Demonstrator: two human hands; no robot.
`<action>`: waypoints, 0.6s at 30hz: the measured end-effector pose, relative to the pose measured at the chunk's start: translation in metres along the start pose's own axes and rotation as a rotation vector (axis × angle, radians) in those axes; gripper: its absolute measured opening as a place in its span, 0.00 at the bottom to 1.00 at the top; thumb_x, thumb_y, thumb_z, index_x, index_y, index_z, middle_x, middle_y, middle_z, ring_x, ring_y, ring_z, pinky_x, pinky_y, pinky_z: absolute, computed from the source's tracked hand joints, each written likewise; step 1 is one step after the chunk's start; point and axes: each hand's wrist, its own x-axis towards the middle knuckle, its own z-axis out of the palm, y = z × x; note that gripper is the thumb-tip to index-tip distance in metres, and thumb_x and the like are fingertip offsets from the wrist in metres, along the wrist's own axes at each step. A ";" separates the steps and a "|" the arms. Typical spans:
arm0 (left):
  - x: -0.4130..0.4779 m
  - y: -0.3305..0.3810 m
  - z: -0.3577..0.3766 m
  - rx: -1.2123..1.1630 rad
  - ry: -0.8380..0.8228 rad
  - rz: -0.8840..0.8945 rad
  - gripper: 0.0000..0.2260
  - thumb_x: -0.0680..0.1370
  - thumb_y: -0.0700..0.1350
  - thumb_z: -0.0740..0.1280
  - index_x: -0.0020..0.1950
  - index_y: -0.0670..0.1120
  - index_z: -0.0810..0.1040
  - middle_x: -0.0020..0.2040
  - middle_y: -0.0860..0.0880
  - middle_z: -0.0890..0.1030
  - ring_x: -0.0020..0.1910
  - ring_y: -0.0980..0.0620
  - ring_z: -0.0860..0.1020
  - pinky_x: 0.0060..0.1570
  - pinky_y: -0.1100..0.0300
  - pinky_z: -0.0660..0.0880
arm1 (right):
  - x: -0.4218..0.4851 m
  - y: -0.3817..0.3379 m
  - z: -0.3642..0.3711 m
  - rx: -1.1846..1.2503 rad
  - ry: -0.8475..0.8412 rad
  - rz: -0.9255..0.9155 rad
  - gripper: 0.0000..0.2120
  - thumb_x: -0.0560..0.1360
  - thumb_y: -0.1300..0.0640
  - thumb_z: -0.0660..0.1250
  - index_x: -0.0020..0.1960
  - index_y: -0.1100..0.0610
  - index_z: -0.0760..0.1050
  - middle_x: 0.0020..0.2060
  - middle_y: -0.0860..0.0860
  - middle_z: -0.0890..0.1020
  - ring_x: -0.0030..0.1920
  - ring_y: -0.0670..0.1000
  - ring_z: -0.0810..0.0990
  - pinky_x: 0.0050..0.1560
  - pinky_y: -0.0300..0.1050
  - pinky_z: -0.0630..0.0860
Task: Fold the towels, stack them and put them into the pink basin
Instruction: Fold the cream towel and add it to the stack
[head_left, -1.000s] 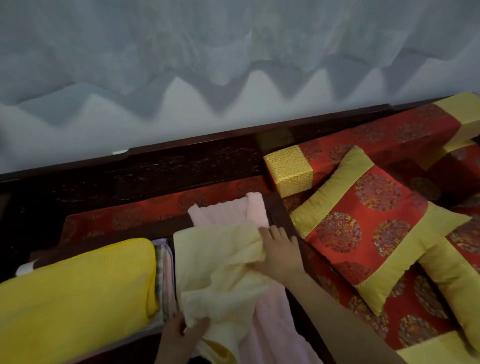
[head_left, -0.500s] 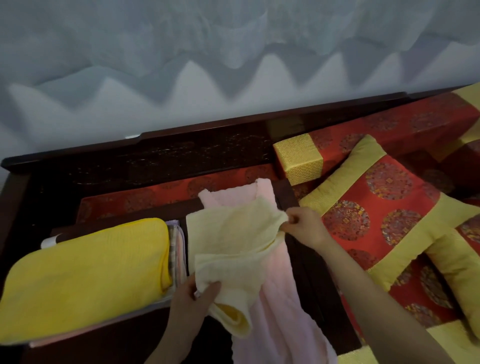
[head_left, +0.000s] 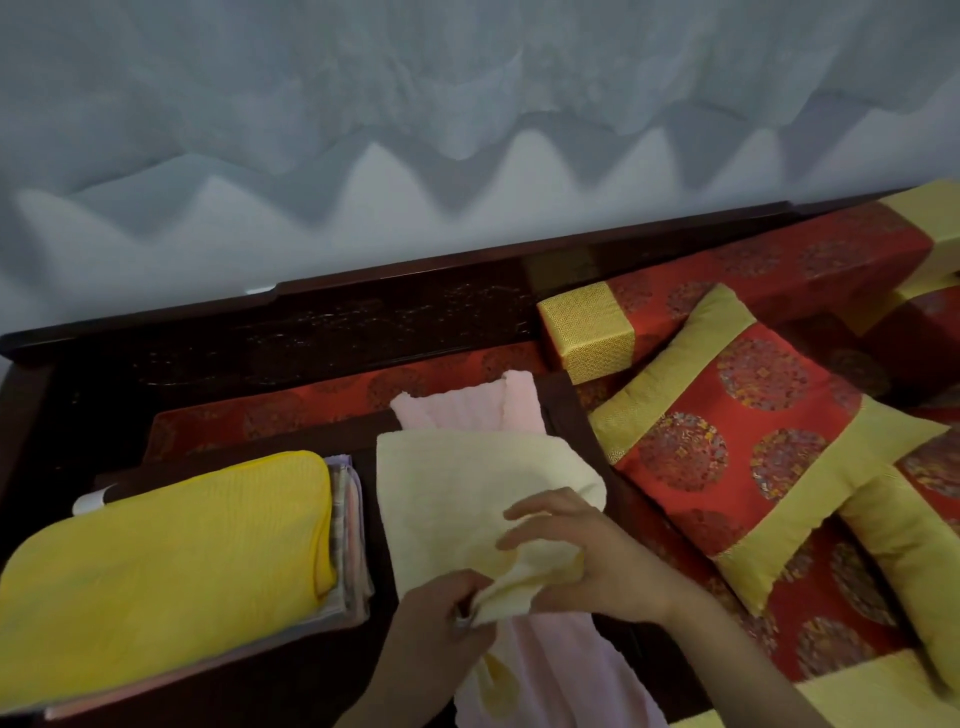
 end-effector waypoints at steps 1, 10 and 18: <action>0.001 0.002 0.001 -0.008 0.008 0.004 0.10 0.66 0.48 0.67 0.44 0.60 0.78 0.40 0.53 0.79 0.34 0.62 0.74 0.35 0.68 0.67 | 0.000 0.001 0.005 0.027 0.082 -0.029 0.16 0.67 0.41 0.73 0.53 0.43 0.80 0.59 0.39 0.74 0.61 0.45 0.70 0.61 0.46 0.70; 0.018 -0.001 -0.030 -0.178 0.209 -0.039 0.04 0.71 0.51 0.69 0.39 0.52 0.79 0.32 0.50 0.79 0.32 0.56 0.75 0.33 0.63 0.68 | -0.007 0.041 -0.003 -0.015 0.572 0.090 0.14 0.66 0.68 0.68 0.41 0.50 0.82 0.39 0.45 0.80 0.39 0.47 0.77 0.40 0.43 0.75; 0.033 0.001 -0.042 -0.009 0.289 -0.066 0.27 0.70 0.66 0.64 0.31 0.40 0.74 0.33 0.46 0.70 0.32 0.53 0.73 0.34 0.61 0.66 | 0.038 0.073 0.009 -0.571 0.101 0.004 0.28 0.68 0.59 0.65 0.68 0.48 0.68 0.50 0.50 0.78 0.51 0.53 0.76 0.46 0.50 0.74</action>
